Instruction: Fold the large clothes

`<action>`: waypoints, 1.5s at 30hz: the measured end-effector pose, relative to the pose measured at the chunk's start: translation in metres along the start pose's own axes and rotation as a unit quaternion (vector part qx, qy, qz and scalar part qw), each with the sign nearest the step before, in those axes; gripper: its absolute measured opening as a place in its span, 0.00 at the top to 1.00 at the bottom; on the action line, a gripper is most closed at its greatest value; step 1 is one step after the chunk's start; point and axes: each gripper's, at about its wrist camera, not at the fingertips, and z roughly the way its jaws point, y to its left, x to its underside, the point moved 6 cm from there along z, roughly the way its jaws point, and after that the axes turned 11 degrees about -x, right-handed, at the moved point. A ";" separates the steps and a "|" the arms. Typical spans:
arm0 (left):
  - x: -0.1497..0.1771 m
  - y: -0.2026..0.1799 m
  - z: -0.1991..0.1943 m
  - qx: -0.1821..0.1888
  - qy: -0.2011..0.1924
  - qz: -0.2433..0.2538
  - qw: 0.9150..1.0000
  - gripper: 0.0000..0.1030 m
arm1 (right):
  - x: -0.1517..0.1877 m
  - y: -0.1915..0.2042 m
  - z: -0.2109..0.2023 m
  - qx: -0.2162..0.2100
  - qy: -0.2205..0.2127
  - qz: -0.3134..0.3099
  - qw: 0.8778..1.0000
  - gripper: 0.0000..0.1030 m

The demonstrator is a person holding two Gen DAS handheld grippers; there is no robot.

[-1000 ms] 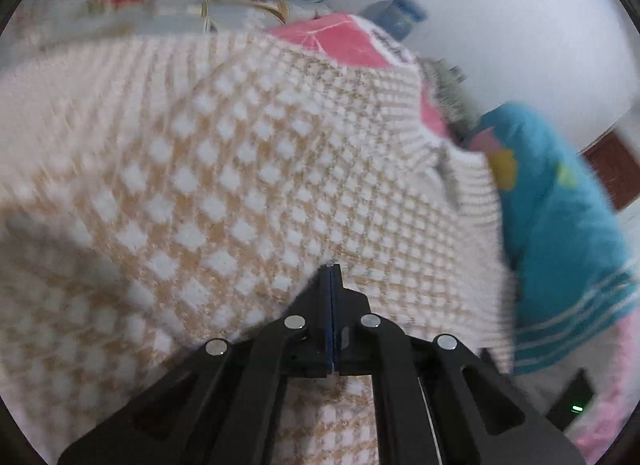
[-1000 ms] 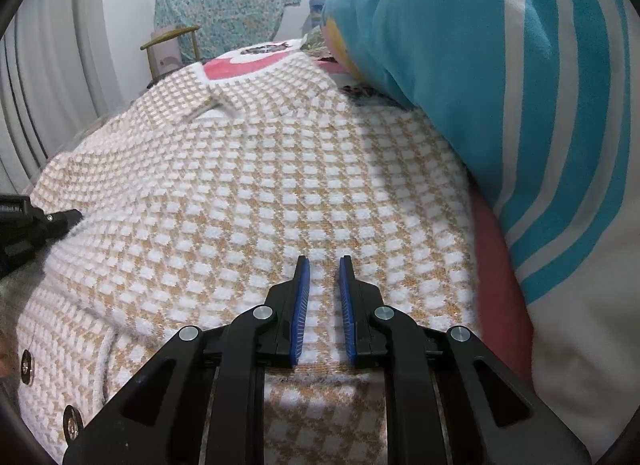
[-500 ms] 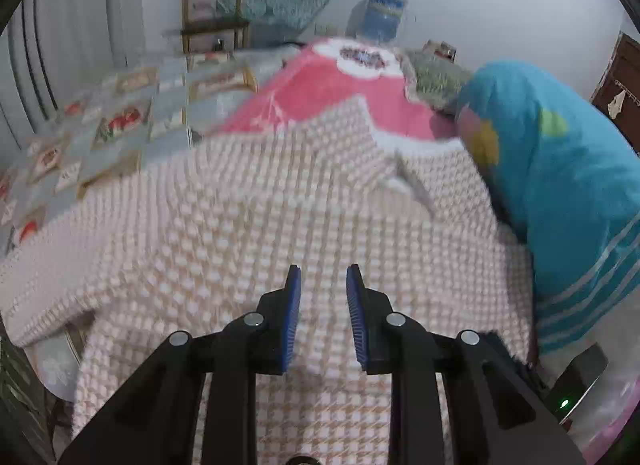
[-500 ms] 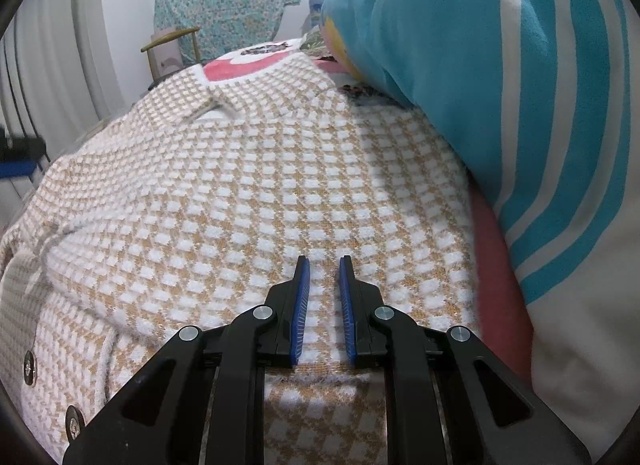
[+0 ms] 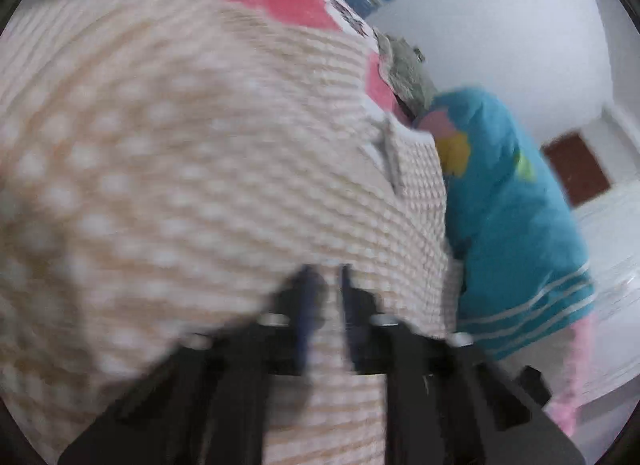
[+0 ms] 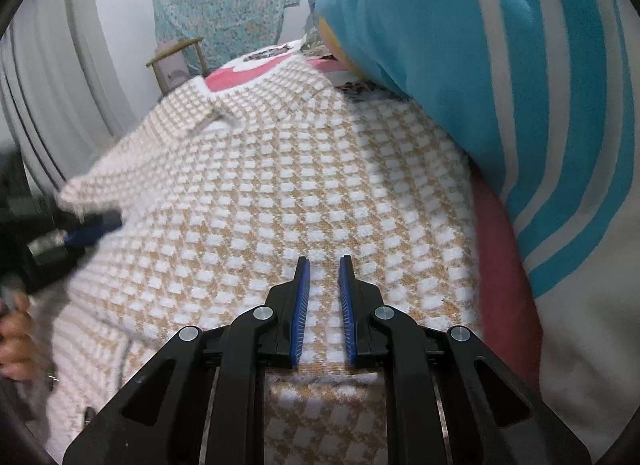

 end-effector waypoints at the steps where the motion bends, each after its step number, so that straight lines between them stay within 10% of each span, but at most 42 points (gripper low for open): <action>1: 0.000 0.013 -0.002 0.025 0.008 -0.010 1.000 0.96 | 0.000 -0.003 0.000 -0.017 0.001 0.015 1.000 0.86; 4: -0.003 0.032 -0.016 0.036 0.019 0.019 0.999 0.96 | -0.003 -0.012 -0.003 -0.056 0.012 0.050 0.997 0.86; 11: -0.001 0.026 -0.027 -0.018 0.001 0.036 0.999 0.97 | -0.005 0.019 -0.021 0.053 0.023 -0.012 0.998 0.85; 24: 0.020 0.049 -0.064 0.013 0.004 0.075 0.997 0.91 | 0.000 0.009 0.002 0.060 0.019 0.005 0.998 0.70; 28: 0.035 0.071 -0.141 -0.021 -0.057 0.122 0.991 0.79 | 0.000 0.012 0.004 0.070 0.021 -0.004 0.997 0.70; 30: 0.030 0.098 -0.194 -0.048 -0.115 0.105 0.987 0.46 | 0.000 0.012 0.005 0.081 0.022 -0.014 0.996 0.70; 32: 0.018 0.137 -0.241 -0.103 -0.184 0.060 0.976 0.23 | 0.003 0.019 0.004 0.105 0.027 -0.040 0.993 0.68; 37: 0.001 0.270 -0.330 -0.147 -0.265 -0.114 0.946 0.23 | 0.004 0.034 0.008 0.134 0.036 -0.069 0.988 0.68; 45: 0.055 0.435 -0.309 0.026 -0.221 -0.433 0.874 0.15 | -0.016 0.074 -0.018 0.089 -0.035 -0.035 0.995 0.58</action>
